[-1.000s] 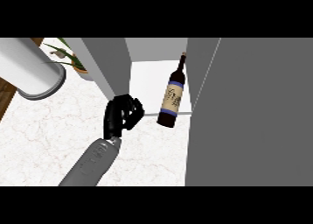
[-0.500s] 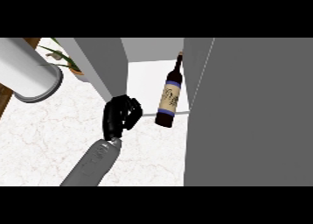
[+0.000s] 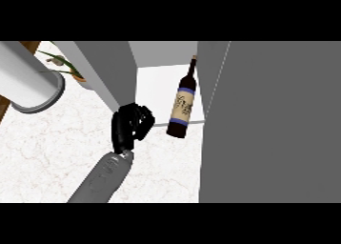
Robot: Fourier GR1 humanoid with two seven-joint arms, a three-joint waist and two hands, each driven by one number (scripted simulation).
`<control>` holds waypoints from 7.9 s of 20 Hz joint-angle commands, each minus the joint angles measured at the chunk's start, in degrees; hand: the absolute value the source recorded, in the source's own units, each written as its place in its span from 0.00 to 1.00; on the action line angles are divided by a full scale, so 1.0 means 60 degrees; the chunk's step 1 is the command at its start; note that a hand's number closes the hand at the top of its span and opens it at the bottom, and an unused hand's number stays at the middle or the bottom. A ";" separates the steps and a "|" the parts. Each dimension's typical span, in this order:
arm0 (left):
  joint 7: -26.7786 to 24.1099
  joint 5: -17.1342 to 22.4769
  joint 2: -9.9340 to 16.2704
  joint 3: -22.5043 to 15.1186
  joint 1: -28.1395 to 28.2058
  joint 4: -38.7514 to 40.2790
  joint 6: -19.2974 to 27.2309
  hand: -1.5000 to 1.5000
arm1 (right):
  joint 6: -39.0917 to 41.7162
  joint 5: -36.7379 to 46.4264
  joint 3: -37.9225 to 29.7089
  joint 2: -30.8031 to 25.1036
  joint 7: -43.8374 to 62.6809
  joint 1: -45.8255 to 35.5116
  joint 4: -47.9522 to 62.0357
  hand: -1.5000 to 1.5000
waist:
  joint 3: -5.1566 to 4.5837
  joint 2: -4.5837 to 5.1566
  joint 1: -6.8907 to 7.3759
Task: Pick up the wine, place it into the cabinet and close the cabinet
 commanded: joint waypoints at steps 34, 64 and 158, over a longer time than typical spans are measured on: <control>0.4221 -0.3207 0.0006 -0.1416 -0.4178 0.3367 0.0645 0.00 | 0.0666 -0.0794 -0.0251 -0.0166 -0.0199 0.0132 -0.0295 0.00 | -0.0181 0.0363 -0.0556; -0.1062 0.0613 -0.0370 0.0946 -0.5110 0.4290 0.0271 0.00 | 0.0672 -0.1004 0.0057 -0.0264 0.0243 0.0578 -0.0807 0.00 | -0.0215 0.0301 -0.0143; -0.2598 0.6696 0.5249 0.3248 0.6725 -0.8460 -1.0151 1.00 | -0.2374 -0.1692 0.2942 0.0555 0.4408 -0.8258 0.2512 1.00 | -0.0196 0.0080 0.0854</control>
